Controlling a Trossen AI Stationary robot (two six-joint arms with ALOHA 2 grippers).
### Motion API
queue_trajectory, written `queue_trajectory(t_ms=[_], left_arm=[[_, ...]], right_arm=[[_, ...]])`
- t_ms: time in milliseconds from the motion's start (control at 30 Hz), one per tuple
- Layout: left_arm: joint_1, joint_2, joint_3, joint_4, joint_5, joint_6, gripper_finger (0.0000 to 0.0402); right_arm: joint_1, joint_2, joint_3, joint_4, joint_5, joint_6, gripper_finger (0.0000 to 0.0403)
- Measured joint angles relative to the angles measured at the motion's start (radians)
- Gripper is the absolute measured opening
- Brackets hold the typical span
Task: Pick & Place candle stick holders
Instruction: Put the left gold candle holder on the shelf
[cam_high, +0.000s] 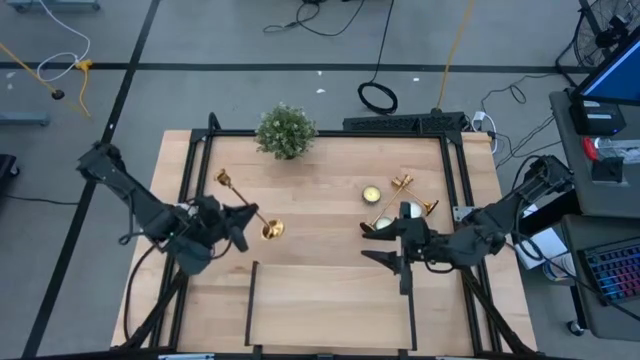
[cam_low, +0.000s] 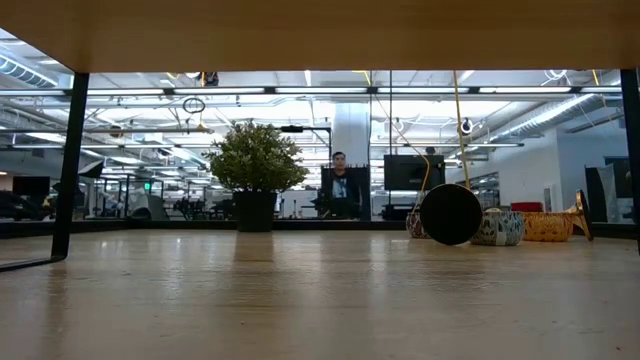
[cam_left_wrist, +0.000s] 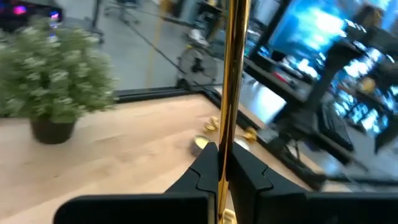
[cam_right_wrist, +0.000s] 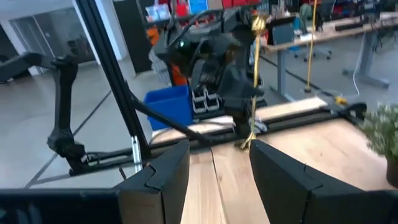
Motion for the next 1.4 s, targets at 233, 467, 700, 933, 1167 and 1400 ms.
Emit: queue_trajectory(t_ms=[233, 467, 700, 933, 1167, 1400], left_arm=[[-0.058, 0.098, 0.181, -0.108, 0.029, 0.093, 0.0015], [-0.09, 0.272, 0.358, -0.254, 0.105, 0.081, 0.0015], [-0.173, 0.373, 0.466, -0.255, 0.119, 0.073, 0.0015], [-0.265, 0.429, 0.524, -0.234, 0.148, 0.061, 0.0015], [-0.269, 0.552, 0.631, -0.231, 0.205, 0.15, 0.0015], [-0.254, 0.683, 0.73, -0.242, 0.268, 0.183, 0.0015]], right_arm=[[-0.013, 0.0, -0.001, 0.017, 0.0, -0.019, 0.0164], [-0.017, 0.0, -0.001, 0.052, 0.0, -0.021, 0.0164], [-0.017, 0.0, -0.001, 0.05, 0.0, -0.011, 0.0164], [-0.016, 0.0, -0.001, 0.049, 0.0, -0.016, 0.0164], [-0.026, 0.0, -0.01, 0.062, 0.0, -0.016, 0.0164], [-0.027, 0.0, -0.047, 0.128, 0.0, 0.006, 0.0164]])
